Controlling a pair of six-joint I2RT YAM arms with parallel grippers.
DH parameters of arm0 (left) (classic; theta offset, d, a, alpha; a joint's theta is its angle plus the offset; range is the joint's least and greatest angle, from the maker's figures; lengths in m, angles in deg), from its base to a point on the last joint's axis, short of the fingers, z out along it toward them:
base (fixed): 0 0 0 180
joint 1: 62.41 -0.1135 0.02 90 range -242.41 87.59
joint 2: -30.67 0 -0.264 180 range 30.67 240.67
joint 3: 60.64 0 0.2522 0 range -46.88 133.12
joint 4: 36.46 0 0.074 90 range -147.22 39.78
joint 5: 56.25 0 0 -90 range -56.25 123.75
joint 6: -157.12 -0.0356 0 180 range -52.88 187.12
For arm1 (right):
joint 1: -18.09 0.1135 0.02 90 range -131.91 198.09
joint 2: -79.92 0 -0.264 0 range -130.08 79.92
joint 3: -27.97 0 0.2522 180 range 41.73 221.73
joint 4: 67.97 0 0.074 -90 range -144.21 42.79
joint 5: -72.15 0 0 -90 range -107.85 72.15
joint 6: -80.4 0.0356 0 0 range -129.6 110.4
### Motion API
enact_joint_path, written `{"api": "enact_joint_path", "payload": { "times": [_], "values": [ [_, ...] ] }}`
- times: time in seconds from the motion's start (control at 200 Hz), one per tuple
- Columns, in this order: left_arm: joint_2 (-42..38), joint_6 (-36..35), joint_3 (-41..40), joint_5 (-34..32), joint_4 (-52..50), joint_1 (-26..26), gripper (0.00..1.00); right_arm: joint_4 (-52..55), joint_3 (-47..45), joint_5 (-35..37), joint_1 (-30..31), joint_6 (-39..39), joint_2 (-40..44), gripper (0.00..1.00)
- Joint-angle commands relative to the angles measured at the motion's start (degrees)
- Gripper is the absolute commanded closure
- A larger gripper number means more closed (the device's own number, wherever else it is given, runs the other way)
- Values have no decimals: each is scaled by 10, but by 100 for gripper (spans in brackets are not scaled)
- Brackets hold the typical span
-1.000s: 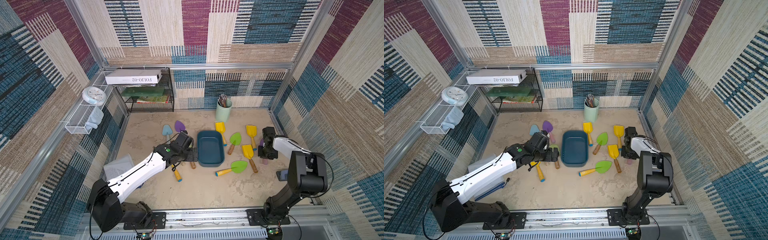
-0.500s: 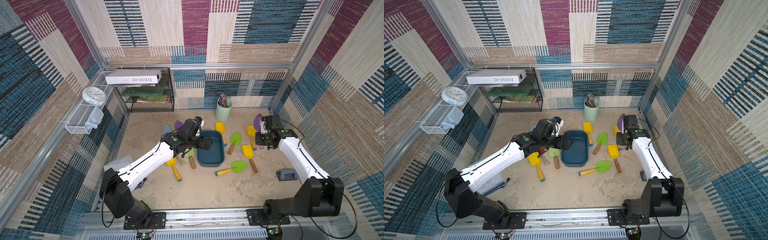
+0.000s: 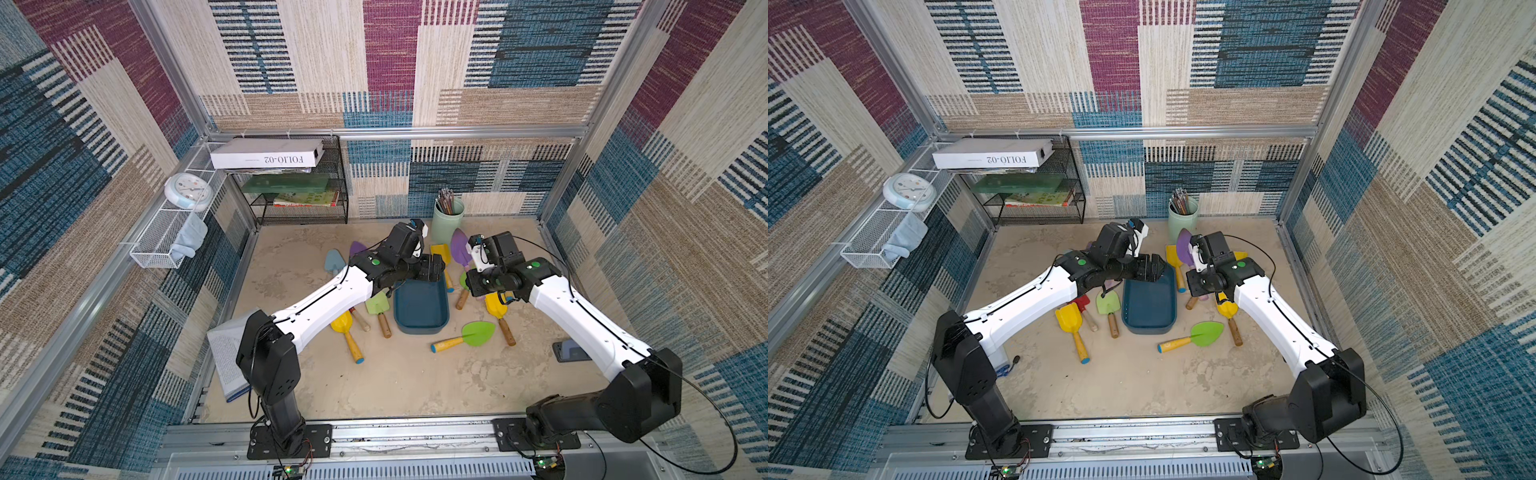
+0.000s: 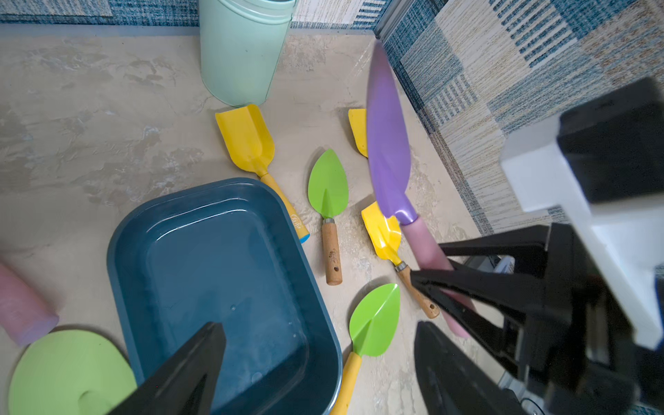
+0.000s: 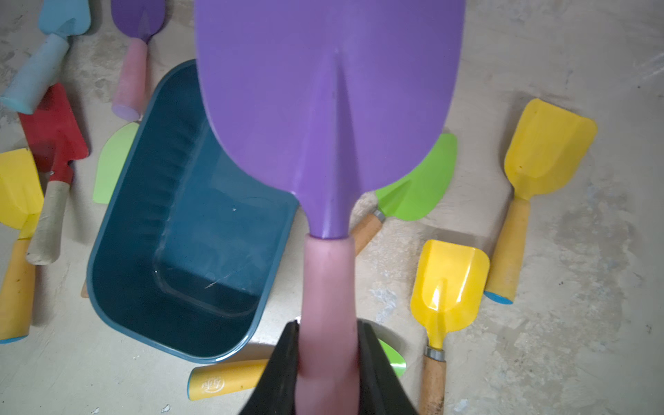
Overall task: Put the shovel into the storage box
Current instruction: Pick up the shovel from the center of the board.
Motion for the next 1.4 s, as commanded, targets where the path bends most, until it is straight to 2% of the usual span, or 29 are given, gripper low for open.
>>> {"api": "enact_joint_path", "payload": {
  "times": [0.0, 0.21, 0.396, 0.496, 0.631, 0.771, 0.987, 1.202, 1.302, 1.397],
  "values": [
    [8, 11, -6, -3, 67, 2, 14, -20, 13, -8, 25, 15, -10, 100],
    [10, 30, -46, -14, 156, 2, 16, -25, 31, -10, 53, 19, -33, 100],
    [22, 34, -46, -39, 162, 2, 25, -24, 42, -12, 60, 18, -37, 100],
    [26, 38, -52, -40, 180, 2, 35, -28, 43, -18, 60, 17, -34, 100],
    [26, 43, -61, -44, 207, 2, 52, -29, 43, -24, 61, 16, -31, 100],
    [25, 46, -69, -46, 226, 1, 64, -31, 40, -28, 62, 16, -29, 100],
    [30, 53, -72, -46, 236, 1, 100, -37, 36, -33, 62, 17, -27, 100],
    [28, 55, -81, -52, 237, 0, 100, -43, 34, -33, 62, 23, -26, 100],
    [24, 50, -84, -68, 227, 0, 100, -42, 36, -30, 63, 27, -24, 70],
    [22, 43, -87, -81, 216, -3, 100, -37, 36, -24, 62, 27, -19, 49]
  ]
}}
